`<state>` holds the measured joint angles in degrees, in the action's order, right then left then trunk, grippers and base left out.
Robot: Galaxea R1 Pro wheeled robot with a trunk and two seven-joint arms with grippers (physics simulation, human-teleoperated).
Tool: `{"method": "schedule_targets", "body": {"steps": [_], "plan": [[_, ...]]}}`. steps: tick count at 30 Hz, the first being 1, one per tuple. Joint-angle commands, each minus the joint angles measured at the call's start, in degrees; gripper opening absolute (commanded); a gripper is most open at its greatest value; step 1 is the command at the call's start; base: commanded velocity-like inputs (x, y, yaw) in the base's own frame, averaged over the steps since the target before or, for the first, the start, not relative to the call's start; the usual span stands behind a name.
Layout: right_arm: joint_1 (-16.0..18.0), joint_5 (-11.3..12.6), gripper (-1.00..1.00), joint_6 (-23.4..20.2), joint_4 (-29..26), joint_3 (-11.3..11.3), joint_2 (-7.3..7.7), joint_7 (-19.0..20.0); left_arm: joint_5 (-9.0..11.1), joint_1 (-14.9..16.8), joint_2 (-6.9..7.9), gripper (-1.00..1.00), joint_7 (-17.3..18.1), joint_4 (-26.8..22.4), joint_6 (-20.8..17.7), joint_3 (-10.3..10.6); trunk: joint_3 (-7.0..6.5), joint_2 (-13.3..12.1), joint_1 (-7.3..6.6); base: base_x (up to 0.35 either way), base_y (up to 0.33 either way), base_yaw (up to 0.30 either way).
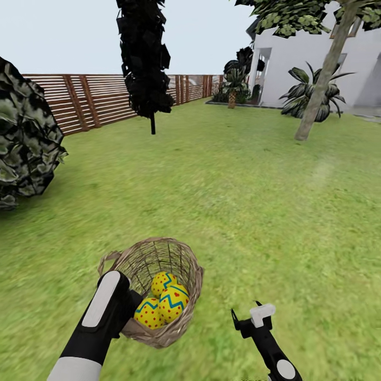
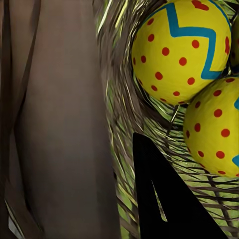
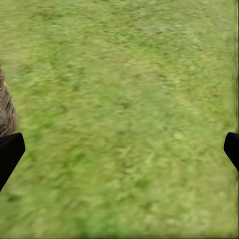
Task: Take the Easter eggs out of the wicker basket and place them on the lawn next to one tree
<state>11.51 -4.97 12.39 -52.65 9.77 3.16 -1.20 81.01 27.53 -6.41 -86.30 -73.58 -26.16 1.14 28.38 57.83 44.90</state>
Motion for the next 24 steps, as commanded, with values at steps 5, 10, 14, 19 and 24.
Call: {"method": "schedule_targets", "body": {"steps": [5,10,14,19,24], "plan": [[0.00,-0.11,1.00,0.08,0.09,0.15,0.00,-0.03,-0.01,0.00,-0.01,-1.00,0.16,-0.01,-0.30,0.00,-1.18,-2.02,-1.11,0.000,0.000,-0.261],[0.00,-0.12,1.00,0.09,0.09,0.16,0.00,-0.03,-0.04,-0.01,-0.01,-1.00,0.16,0.02,-0.30,-0.01,-2.35,-4.03,-2.20,0.000,0.000,-0.261],[0.00,-0.12,1.00,0.09,0.09,0.16,0.00,-0.03,0.00,-0.02,-0.01,-1.00,0.16,0.02,-0.30,-0.06,-3.28,-5.63,-3.08,0.000,0.000,-0.261],[0.00,-0.12,1.00,0.09,0.09,0.16,0.00,-0.03,0.11,-0.02,-0.01,-1.00,0.24,0.10,-0.43,-0.05,-4.45,-7.64,-4.18,0.000,0.000,-0.261],[0.00,-0.17,1.00,0.09,0.09,0.18,0.00,-0.03,0.12,0.00,0.00,-1.00,0.77,0.10,-4.91,-0.12,-5.62,-9.64,-5.28,0.000,0.000,-0.261]]}}
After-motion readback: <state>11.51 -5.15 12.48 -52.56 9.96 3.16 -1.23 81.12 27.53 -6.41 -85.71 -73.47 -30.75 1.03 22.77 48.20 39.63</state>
